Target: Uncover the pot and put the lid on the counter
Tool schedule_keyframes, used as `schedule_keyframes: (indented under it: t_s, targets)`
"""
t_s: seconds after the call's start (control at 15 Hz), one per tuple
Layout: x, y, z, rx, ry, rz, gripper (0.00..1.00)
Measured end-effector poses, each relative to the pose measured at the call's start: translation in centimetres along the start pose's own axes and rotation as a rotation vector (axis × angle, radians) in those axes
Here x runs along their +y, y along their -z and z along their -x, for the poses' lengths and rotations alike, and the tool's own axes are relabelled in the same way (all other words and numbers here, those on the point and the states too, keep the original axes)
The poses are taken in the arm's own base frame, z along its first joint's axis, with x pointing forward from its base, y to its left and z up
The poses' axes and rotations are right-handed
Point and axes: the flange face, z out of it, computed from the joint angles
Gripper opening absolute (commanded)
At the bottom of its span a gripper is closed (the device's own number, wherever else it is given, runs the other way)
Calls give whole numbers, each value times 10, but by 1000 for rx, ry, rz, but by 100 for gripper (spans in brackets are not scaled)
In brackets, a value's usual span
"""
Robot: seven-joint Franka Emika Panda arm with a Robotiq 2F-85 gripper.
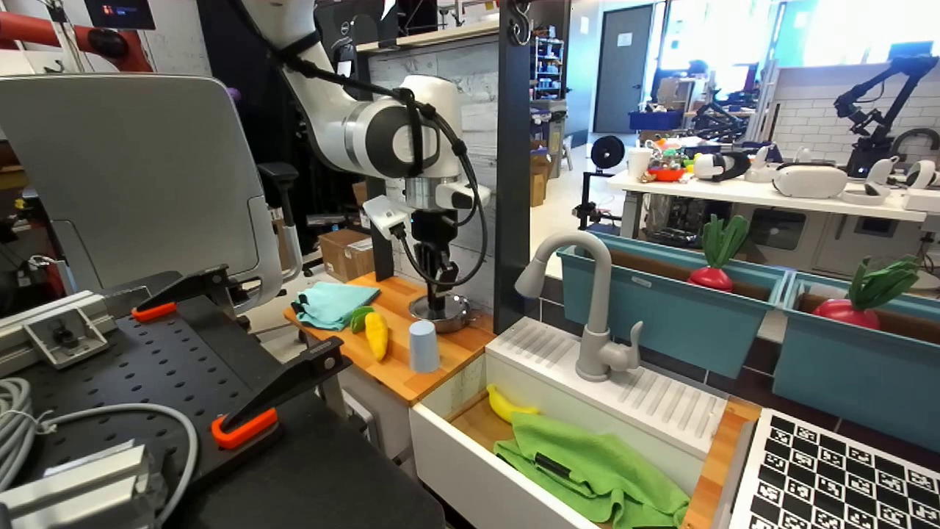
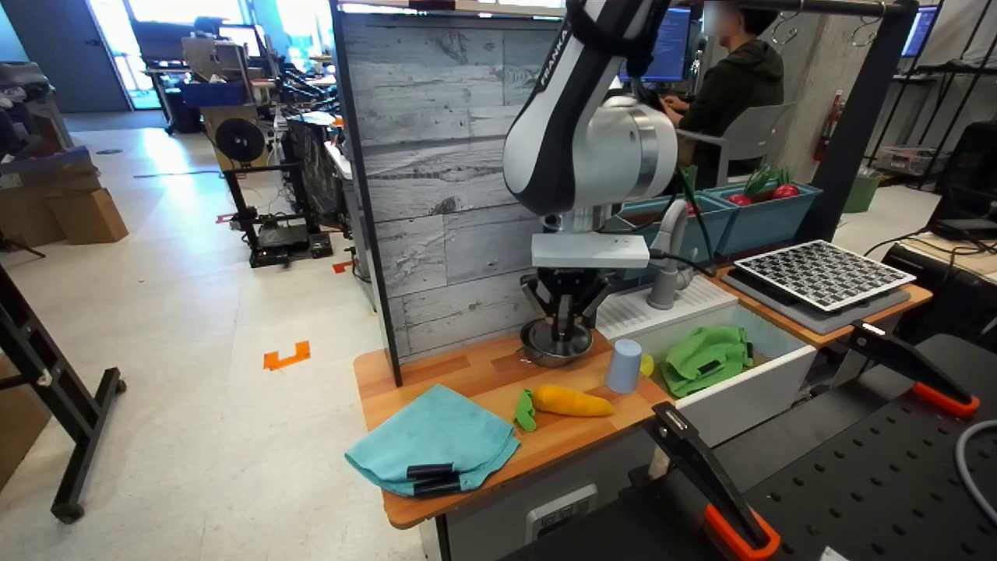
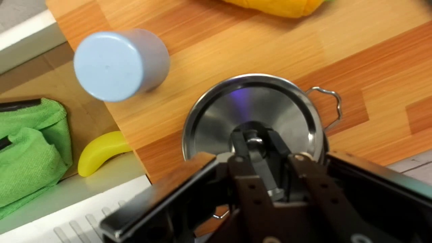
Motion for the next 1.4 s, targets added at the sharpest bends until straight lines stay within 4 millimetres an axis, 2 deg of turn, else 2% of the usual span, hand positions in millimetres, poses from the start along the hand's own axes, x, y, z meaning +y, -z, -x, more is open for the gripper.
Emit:
schedule_keyframes:
  t_s: [0.2,0.33,0.53,0.67,0.93,1.13,1.4]
  targets:
    - [-2,20,13,26,19,9,5]
    - [-11,37,19,43,46,16,5]
    - [-37,57,29,75,107,33,5]
    - [-57,62,39,89,151,45,5]
    - [-91,58,61,91,226,62,5]
    - [-103,47,71,83,256,68,5]
    - [-113,29,69,79,277,67,5]
